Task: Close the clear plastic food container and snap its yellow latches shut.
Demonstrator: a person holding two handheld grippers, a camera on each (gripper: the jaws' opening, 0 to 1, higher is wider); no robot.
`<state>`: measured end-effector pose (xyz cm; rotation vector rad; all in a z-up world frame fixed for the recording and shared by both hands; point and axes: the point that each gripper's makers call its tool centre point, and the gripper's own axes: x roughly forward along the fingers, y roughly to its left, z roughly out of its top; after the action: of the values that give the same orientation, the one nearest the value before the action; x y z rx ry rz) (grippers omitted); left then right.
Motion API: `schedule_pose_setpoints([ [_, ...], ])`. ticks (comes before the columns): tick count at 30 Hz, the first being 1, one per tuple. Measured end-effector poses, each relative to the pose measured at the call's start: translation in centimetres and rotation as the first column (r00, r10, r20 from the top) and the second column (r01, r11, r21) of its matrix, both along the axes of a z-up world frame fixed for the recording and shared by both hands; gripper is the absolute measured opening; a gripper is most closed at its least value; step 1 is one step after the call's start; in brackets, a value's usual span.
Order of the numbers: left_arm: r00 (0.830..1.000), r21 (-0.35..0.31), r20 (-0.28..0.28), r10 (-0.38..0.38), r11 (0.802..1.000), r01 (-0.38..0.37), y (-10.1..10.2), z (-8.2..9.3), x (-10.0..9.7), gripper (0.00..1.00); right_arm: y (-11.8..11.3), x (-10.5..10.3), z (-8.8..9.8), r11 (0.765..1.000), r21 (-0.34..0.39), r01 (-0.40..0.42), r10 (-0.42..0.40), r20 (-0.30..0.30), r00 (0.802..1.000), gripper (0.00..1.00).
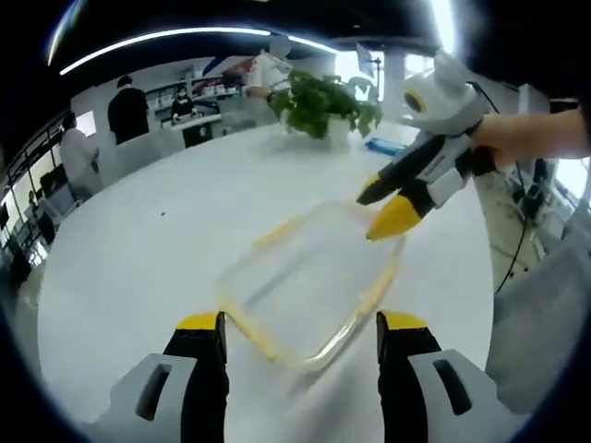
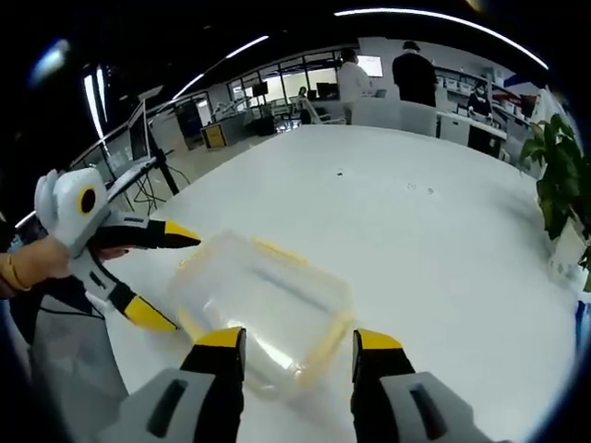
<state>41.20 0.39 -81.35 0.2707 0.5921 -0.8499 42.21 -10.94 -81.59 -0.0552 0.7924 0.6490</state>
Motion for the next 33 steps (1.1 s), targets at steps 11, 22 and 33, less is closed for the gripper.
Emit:
schedule_pose_setpoints([
  [11,1.0,0.021,-0.001,0.004,1.0,-0.004,0.2,-0.4,0.3,0.62,0.5,0.1,-0.1,1.0,0.017,-0.005,0.005,-0.027,1.0,0.42],
  [22,1.0,0.037,0.005,0.031,0.999,-0.031,2.0,-0.7,1.1,0.63,2.4,1.0,-0.2,0.999,0.017,-0.028,0.029,-0.029,0.999,0.42],
  [33,0.998,0.041,0.002,0.055,0.998,-0.055,3.7,-0.6,2.0,0.63,4.1,2.0,-0.2,0.999,0.018,-0.051,0.052,-0.024,0.998,0.42],
])
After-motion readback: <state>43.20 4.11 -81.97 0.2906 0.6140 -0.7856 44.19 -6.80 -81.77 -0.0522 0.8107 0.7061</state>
